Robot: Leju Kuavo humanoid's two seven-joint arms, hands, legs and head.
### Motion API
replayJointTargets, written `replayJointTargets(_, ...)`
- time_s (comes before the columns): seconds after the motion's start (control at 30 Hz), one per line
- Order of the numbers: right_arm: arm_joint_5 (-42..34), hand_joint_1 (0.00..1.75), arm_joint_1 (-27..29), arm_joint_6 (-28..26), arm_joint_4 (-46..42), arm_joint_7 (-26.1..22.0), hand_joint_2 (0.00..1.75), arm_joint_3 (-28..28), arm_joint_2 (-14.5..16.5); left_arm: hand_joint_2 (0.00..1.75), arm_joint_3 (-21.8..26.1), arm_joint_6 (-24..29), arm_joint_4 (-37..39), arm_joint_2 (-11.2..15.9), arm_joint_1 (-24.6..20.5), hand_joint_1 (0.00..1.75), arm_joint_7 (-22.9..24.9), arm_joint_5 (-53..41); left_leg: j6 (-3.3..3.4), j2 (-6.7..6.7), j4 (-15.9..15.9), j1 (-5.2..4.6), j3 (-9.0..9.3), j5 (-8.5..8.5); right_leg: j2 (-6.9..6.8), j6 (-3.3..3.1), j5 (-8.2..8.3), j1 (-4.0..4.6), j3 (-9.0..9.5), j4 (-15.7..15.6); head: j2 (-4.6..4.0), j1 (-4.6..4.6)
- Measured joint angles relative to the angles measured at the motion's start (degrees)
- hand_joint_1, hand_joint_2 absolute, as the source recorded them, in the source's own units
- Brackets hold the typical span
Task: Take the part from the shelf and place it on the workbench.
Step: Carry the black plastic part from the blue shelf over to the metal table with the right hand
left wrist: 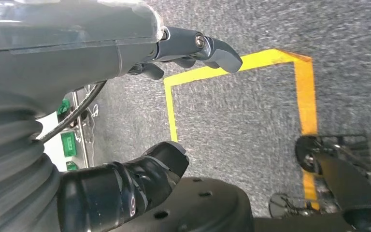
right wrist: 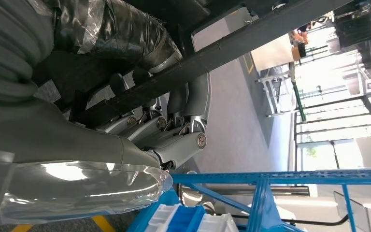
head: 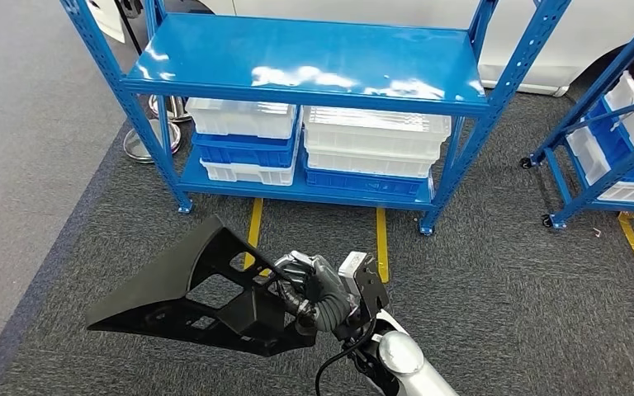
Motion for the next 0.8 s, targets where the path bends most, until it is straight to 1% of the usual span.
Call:
replayJointTargets(0.03, 0.0, 1.75, -0.1, 0.0, -0.1, 0.0, 1.75, 0.0, 0.0, 1.75, 0.0, 0.0, 0.0, 0.0, 0.0, 0.00, 0.0, 0.0, -0.28, -0.01, -0.1, 0.00, -0.23, 0.63, 0.02, -0.18, -0.81, 0.21, 1.81, -3.1, 0.00, -0.01)
replayJointTargets(0.07, -0.1, 1.75, -0.1, 0.0, -0.2, 0.0, 1.75, -0.1, 0.0, 1.75, 0.0, 0.0, 0.0, -0.1, 0.0, 0.00, 0.0, 0.0, -0.61, -0.01, -0.4, 0.01, -0.44, 1.33, 0.02, -0.29, -1.21, 0.40, 2.57, -5.0, 0.00, 0.00)
replayJointTargets(0.1, -0.1, 1.75, -0.1, 0.1, -0.2, 0.0, 1.75, -0.1, 0.0, 1.75, -0.1, 0.0, 0.0, -0.1, 0.0, 0.00, 0.0, 0.0, -0.92, 0.02, -0.6, 0.04, -0.73, 1.95, -0.05, -0.44, -0.87, 0.25, 2.33, -5.6, 0.00, 0.01)
replayJointTargets(0.13, -0.3, 1.75, 0.0, 0.3, -0.2, 0.1, 1.75, -0.1, 0.0, 1.75, -0.1, 0.0, 0.0, 0.0, 0.1, 0.00, 0.1, 0.0, -1.23, -0.02, -0.5, 0.09, -1.11, 1.67, -0.17, -0.67, -0.15, 0.14, 1.78, -5.9, 0.00, 0.00)
replayJointTargets(0.17, -0.6, 1.75, 0.0, 0.6, -0.2, 0.1, 1.75, -0.1, 0.0, 1.75, -0.1, -0.1, 0.0, 0.0, 0.1, 0.00, 0.1, 0.0, -1.49, -0.09, 0.3, 0.11, -1.62, 0.19, -0.29, -0.99, 0.63, -0.05, 1.11, -6.1, 0.00, -0.01)
replayJointTargets(0.2, -1.1, 1.75, 0.1, 1.0, -0.1, 0.2, 1.75, -0.1, 0.0, 1.75, -0.2, -0.1, 0.1, 0.0, 0.2, 0.00, 0.2, 0.0, -1.72, -0.15, 2.2, 0.14, -2.25, -2.48, -0.42, -1.30, 1.46, -0.24, 0.27, -6.2, 0.00, -0.04)
replayJointTargets(0.23, -1.6, 1.75, 0.1, 1.5, -0.2, 0.3, 1.75, -0.2, 0.0, 1.75, -0.3, -0.1, 0.1, 0.0, 0.2, 0.00, 0.3, 0.0, -1.93, -0.22, 5.2, 0.24, -2.89, -5.86, -0.49, -1.52, 2.22, -0.15, -0.66, -6.1, 0.00, -0.07)
replayJointTargets(0.27, -2.2, 1.75, 0.2, 2.1, -0.2, 0.3, 1.75, -0.2, 0.0, 1.75, -0.5, -0.1, 0.1, 0.0, 0.2, 0.00, 0.3, 0.0, -2.12, -0.23, 8.9, 0.31, -3.48, -8.79, -0.53, -1.68, 2.93, -0.11, -1.69, -5.9, 0.00, -0.08)
replayJointTargets(0.3, -2.7, 1.75, 0.3, 2.5, -0.2, 0.4, 1.75, -0.3, 0.0, 1.75, -0.6, -0.1, 0.1, 0.0, 0.2, 0.00, 0.4, 0.0, -2.30, -0.23, 12.6, 0.37, -3.80, -10.39, -0.59, -1.72, 3.62, -0.04, -2.78, -5.6, 0.00, -0.08)
replayJointTargets(0.33, -3.3, 1.75, 0.5, 3.0, -0.2, 0.4, 1.75, -0.4, 0.0, 1.75, -0.8, -0.1, 0.1, 0.0, 0.2, 0.00, 0.5, 0.0, -2.44, -0.23, 15.2, 0.42, -3.64, -10.38, -0.66, -1.70, 4.28, 0.00, -3.90, -5.3, 0.00, -0.08)
replayJointTargets(0.37, -3.8, 1.75, 0.7, 3.4, -0.2, 0.4, 1.75, -0.5, 0.0, 1.75, -0.9, -0.1, 0.1, 0.0, 0.1, 0.00, 0.6, 0.0, -2.52, -0.23, 16.3, 0.45, -2.72, -8.99, -0.72, -1.63, 4.93, 0.00, -5.09, -5.0, 0.00, -0.09)
replayJointTargets(0.4, -4.3, 1.75, 0.8, 3.8, -0.2, 0.4, 1.75, -0.6, 0.0, 1.75, -1.0, -0.1, 0.1, 0.0, 0.1, 0.00, 0.7, 0.0, -2.53, -0.23, 15.5, 0.48, -0.95, -7.09, -0.74, -1.53, 5.55, -0.03, -6.29, -4.6, 0.00, -0.09)
replayJointTargets(0.43, -4.7, 1.75, 0.9, 4.2, -0.3, 0.5, 1.75, -0.7, -0.1, 1.75, -1.0, -0.1, 0.1, 0.0, 0.1, 0.00, 0.7, -0.1, -2.46, -0.24, 12.8, 0.50, 1.81, -5.85, -0.73, -1.36, 6.15, -0.07, -7.38, -4.1, 0.00, -0.10)
replayJointTargets(0.47, -5.2, 1.75, 1.1, 4.7, -0.5, 0.5, 1.75, -0.9, -0.1, 1.75, -1.1, -0.1, 0.1, 0.0, 0.0, 0.00, 0.7, -0.1, -2.32, -0.27, 8.4, 0.41, 5.37, -6.00, -0.69, -1.13, 6.68, -0.02, -8.32, -3.7, 0.00, -0.10)
replayJointTargets(0.5, -5.7, 1.75, 1.2, 5.1, -0.8, 0.6, 1.75, -1.0, -0.1, 1.75, -1.1, -0.1, 0.1, 0.0, -0.1, 0.00, 0.8, -0.1, -2.07, -0.32, 3.8, 0.32, 8.62, -7.21, -0.69, -0.88, 7.21, 0.04, -8.96, -3.3, 0.00, -0.08)
replayJointTargets(0.53, -6.1, 1.75, 1.3, 5.7, -1.1, 0.6, 1.75, -1.2, -0.1, 1.75, -1.2, -0.1, 0.1, 0.0, -0.1, 0.00, 0.8, -0.1, -1.79, -0.37, 0.3, 0.18, 10.90, -8.50, -0.71, -0.62, 7.80, 0.07, -9.30, -3.1, 0.00, -0.06)
replayJointTargets(0.57, -6.5, 1.75, 1.4, 6.2, -1.3, 0.6, 1.75, -1.3, -0.1, 1.75, -1.2, -0.2, 0.1, 0.0, -0.2, 0.00, 0.8, -0.2, -1.52, -0.40, -1.9, 0.00, 12.03, -9.38, -0.75, -0.34, 8.46, 0.07, -9.48, -3.2, 0.00, -0.05)
replayJointTargets(0.6, -6.9, 1.75, 1.4, 6.7, -1.5, 0.6, 1.75, -1.4, -0.1, 1.75, -1.3, -0.2, 0.1, -0.1, -0.2, 0.00, 0.8, -0.3, -1.11, -0.39, -2.5, 0.02, 11.87, -9.24, -0.77, -0.04, 9.20, 0.08, -9.55, -3.4, 0.00, -0.02)
replayJointTargets(0.63, -7.3, 1.75, 1.5, 7.2, -1.6, 0.6, 1.75, -1.5, -0.2, 1.75, -1.4, -0.2, 0.1, -0.2, -0.2, 0.00, 0.9, -0.4, -0.68, -0.21, -2.5, 0.08, 11.30, -8.48, -0.68, 0.28, 9.38, 0.04, -9.77, -3.6, 0.00, -0.07)
replayJointTargets(0.67, -7.6, 1.75, 1.7, 7.7, -1.7, 0.6, 1.75, -1.6, -0.2, 1.75, -1.5, -0.2, 0.1, -0.3, -0.2, 0.00, 0.9, -0.5, -0.20, -0.07, -2.7, 0.21, 10.66, -7.71, -0.55, 0.61, 8.42, 0.02, -10.18, -3.1, 0.00, -0.08)
replayJointTargets(0.7, -7.9, 1.75, 1.8, 8.0, -1.8, 0.6, 1.75, -1.7, -0.3, 1.75, -1.5, -0.2, 0.1, -0.3, -0.3, 0.00, 1.0, -0.5, 0.34, 0.09, -2.8, 0.35, 9.87, -6.81, -0.40, 0.90, 6.25, 0.00, -10.73, -1.8, 0.00, -0.07)
replayJointTargets(0.73, -8.1, 1.75, 1.9, 8.3, -1.9, 0.6, 1.75, -1.9, -0.4, 1.75, -1.6, -0.2, 0.1, -0.4, -0.3, 0.00, 1.2, -0.6, 0.72, 0.22, -2.7, 0.38, 8.96, -5.94, -0.28, 1.15, 2.92, -0.17, -11.45, 0.8, 0.00, -0.10)
replayJointTargets(0.77, -8.3, 1.75, 2.0, 8.5, -2.0, 0.6, 1.75, -2.0, -0.4, 1.75, -1.7, -0.2, 0.1, -0.4, -0.4, 0.00, 1.2, -0.6, 0.94, 0.22, -2.7, 0.35, 7.86, -5.10, -0.22, 1.35, -0.49, -0.29, -12.10, 4.4, 0.00, -0.07)
replayJointTargets(0.8, -8.4, 1.75, 2.0, 8.7, -2.1, 0.6, 1.75, -2.1, -0.5, 1.75, -1.8, -0.2, 0.1, -0.4, -0.4, 0.00, 1.3, -0.7, 1.04, 0.27, -2.5, 0.31, 6.73, -4.29, -0.20, 1.51, -2.85, -0.41, -12.58, 8.2, 0.00, -0.07)
